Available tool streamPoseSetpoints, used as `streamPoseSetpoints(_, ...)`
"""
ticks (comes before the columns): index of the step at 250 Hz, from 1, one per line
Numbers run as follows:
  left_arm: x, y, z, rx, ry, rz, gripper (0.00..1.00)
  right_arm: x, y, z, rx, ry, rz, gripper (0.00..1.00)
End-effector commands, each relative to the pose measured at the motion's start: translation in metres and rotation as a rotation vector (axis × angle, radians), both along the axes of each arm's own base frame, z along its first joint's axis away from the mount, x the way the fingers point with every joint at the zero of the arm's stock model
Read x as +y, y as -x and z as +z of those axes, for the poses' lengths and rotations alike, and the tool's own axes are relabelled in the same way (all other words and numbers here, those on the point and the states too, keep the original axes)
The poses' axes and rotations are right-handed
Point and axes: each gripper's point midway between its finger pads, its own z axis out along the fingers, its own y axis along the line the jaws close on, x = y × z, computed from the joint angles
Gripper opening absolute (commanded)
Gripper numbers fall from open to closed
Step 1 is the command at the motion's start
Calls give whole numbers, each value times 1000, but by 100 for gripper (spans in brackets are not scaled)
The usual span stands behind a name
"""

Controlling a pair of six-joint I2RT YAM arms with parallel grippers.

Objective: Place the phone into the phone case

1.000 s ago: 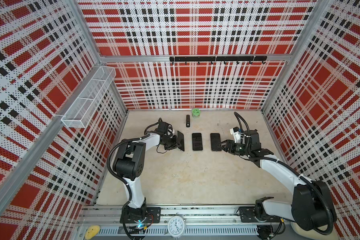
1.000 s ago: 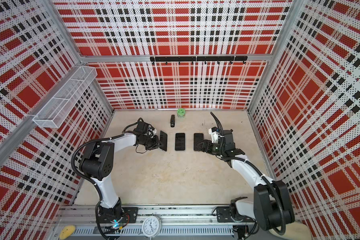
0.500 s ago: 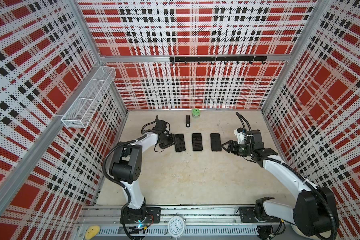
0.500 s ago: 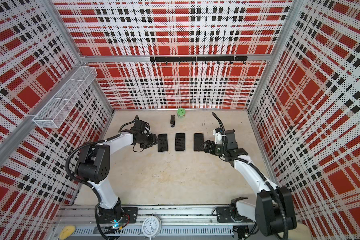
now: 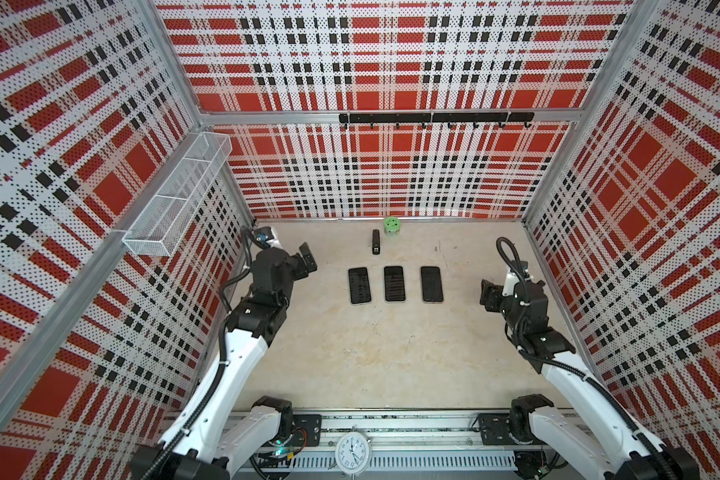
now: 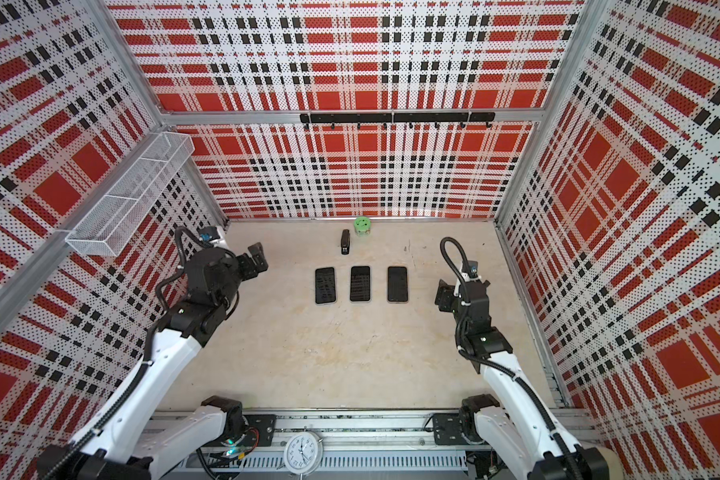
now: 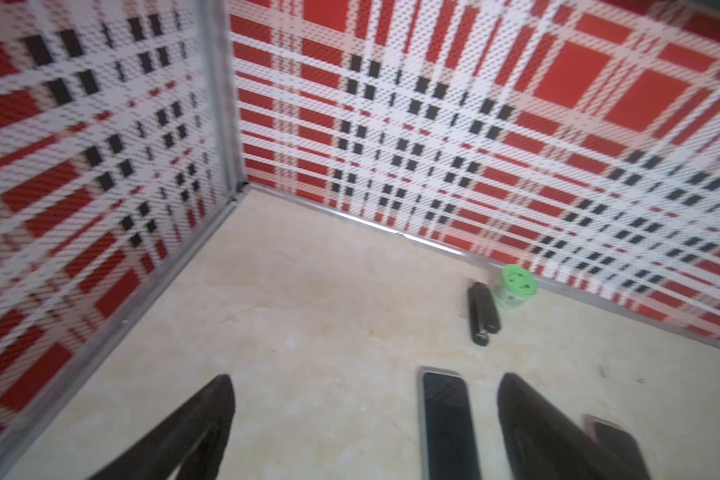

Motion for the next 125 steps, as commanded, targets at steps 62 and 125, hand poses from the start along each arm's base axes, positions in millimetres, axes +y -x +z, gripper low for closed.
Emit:
streamPoseSetpoints(62, 48, 22, -101, 28, -240, 92, 99, -44, 1, -10, -261, 222, -196, 81)
streamPoseSetpoints(125, 44, -10, -143, -66, -114, -33, 99, -22, -43, -44, -324, 197, -68, 81)
